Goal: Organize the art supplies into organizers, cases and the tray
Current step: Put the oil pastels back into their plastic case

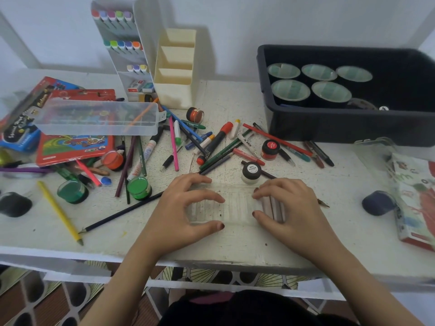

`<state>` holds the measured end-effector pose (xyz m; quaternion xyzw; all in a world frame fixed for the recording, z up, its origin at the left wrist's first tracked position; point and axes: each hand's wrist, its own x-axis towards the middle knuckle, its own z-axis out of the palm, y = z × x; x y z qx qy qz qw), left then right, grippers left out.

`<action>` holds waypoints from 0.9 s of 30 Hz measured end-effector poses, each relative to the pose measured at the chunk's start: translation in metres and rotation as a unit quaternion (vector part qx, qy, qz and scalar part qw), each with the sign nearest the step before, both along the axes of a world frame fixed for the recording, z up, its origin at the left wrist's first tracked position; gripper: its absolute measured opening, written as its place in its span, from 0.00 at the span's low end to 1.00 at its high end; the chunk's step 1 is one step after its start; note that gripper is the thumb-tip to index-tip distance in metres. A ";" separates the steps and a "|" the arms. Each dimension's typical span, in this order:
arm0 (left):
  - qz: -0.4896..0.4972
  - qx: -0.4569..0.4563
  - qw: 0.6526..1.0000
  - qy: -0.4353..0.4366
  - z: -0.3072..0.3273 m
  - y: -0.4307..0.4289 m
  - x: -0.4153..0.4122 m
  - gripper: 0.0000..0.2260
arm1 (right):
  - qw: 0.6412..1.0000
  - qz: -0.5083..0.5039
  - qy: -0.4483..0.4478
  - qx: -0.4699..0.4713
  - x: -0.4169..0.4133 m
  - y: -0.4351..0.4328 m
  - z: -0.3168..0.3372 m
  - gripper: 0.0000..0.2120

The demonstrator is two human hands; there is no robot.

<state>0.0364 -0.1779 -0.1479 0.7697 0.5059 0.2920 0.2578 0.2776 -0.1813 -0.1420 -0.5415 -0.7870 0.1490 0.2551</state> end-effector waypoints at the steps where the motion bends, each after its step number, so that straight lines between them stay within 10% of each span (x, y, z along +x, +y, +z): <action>1: 0.000 0.000 1.000 0.000 0.000 0.000 0.000 0.16 | 1.000 -0.004 -0.005 -0.003 -0.001 0.000 0.000 0.14; 18: 0.005 -0.010 1.000 0.017 0.005 -0.001 -0.001 0.25 | 0.999 0.021 0.036 0.014 -0.013 0.058 0.045 0.05; 27: 0.008 -0.016 1.000 0.004 0.007 -0.001 -0.001 0.23 | 0.980 -0.037 -0.196 -0.007 -0.060 0.141 0.050 0.09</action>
